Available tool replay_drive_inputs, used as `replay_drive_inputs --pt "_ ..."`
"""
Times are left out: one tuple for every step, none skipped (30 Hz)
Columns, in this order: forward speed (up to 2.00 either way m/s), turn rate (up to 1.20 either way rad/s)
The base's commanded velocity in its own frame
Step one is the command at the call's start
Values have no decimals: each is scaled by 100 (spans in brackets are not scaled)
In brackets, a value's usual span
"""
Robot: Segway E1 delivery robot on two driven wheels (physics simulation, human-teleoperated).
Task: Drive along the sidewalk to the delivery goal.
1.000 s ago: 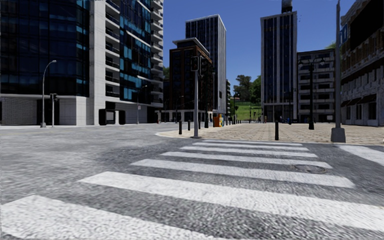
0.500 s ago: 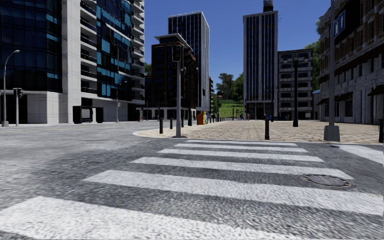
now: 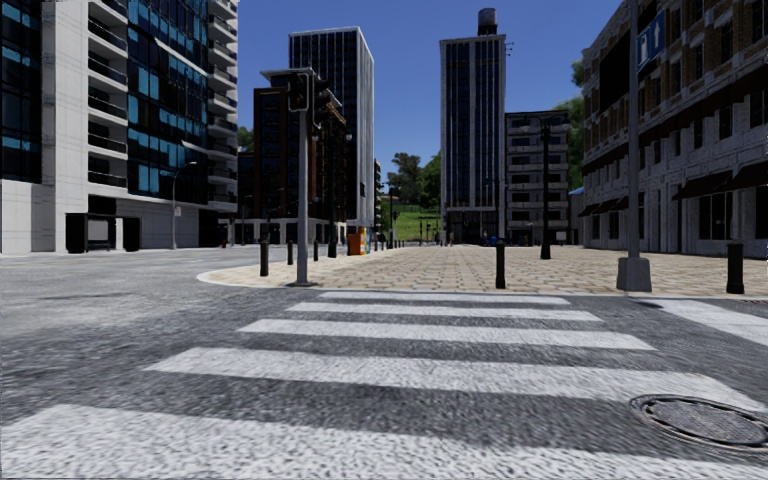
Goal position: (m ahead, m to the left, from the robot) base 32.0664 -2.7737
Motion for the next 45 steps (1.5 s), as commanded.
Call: replay_drive_inputs --pt "182 -24" --pt "182 -24" --pt "182 -24" --pt "182 -24" --pt "182 -20" --pt "182 -20" --pt "182 -19" --pt "182 -17" --pt "182 0" --pt "182 0" --pt "182 0" --pt "182 0" --pt "182 0" --pt "182 0" --pt "182 0" --pt "182 0" --pt "182 0" --pt "182 0" --pt "182 0" --pt "182 0" --pt "182 0" --pt "182 0" --pt "182 0" --pt "182 0" --pt "188 0" --pt "192 0" --pt "194 0" --pt "195 0" --pt "195 0" --pt "195 0" --pt "198 0" --pt "200 0" --pt "200 0" --pt "200 0" --pt "200 0" --pt "200 0" --pt "200 0" --pt "200 0" --pt "200 0" --pt "200 0" --pt "200 0" --pt "200 0" --pt "200 0" --pt "200 0" --pt "200 0"
